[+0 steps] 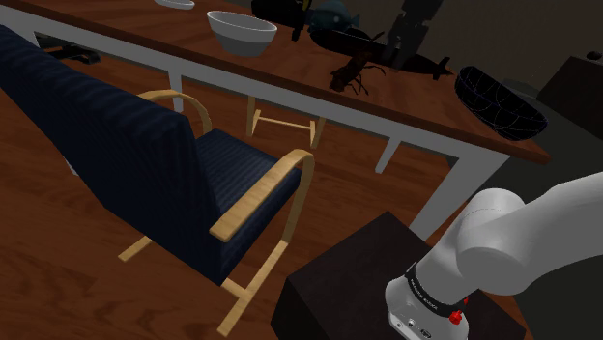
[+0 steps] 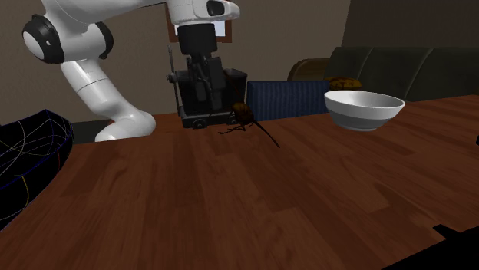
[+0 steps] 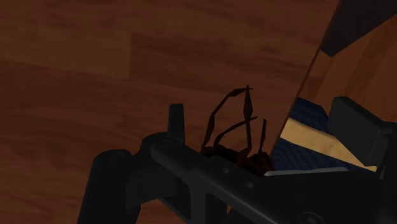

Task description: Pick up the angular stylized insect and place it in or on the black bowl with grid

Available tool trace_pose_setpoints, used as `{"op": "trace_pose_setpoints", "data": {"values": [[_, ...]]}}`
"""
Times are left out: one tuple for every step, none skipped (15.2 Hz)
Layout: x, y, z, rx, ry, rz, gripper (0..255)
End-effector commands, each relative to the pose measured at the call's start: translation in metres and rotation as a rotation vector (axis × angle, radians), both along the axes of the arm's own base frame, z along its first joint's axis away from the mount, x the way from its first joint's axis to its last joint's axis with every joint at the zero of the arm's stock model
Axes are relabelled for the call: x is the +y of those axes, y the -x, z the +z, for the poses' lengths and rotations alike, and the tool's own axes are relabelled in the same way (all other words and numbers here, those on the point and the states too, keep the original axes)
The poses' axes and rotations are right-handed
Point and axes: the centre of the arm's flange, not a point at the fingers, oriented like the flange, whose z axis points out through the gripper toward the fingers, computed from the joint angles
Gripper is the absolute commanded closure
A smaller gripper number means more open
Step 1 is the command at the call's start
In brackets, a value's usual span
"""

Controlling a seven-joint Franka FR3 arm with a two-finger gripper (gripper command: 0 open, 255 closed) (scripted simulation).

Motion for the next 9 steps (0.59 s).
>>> {"op": "trace_pose_setpoints", "data": {"values": [[0.0,-0.001,-0.009,-0.001,-0.001,0.009,0],[0.001,-0.002,-0.014,-0.001,-0.001,0.009,0],[0.001,-0.002,-0.019,-0.001,-0.001,0.009,0],[0.001,-0.003,-0.025,-0.001,-0.001,0.009,0],[0.001,-0.003,-0.028,-0.001,-0.001,0.009,0],[0.001,-0.003,-0.028,-0.001,-0.001,0.009,0],[0.001,-0.003,-0.028,-0.001,-0.001,0.009,0],[0.001,-0.003,-0.028,-0.001,-0.001,0.009,0],[0.001,-0.003,-0.028,-0.001,-0.001,0.009,0]]}}
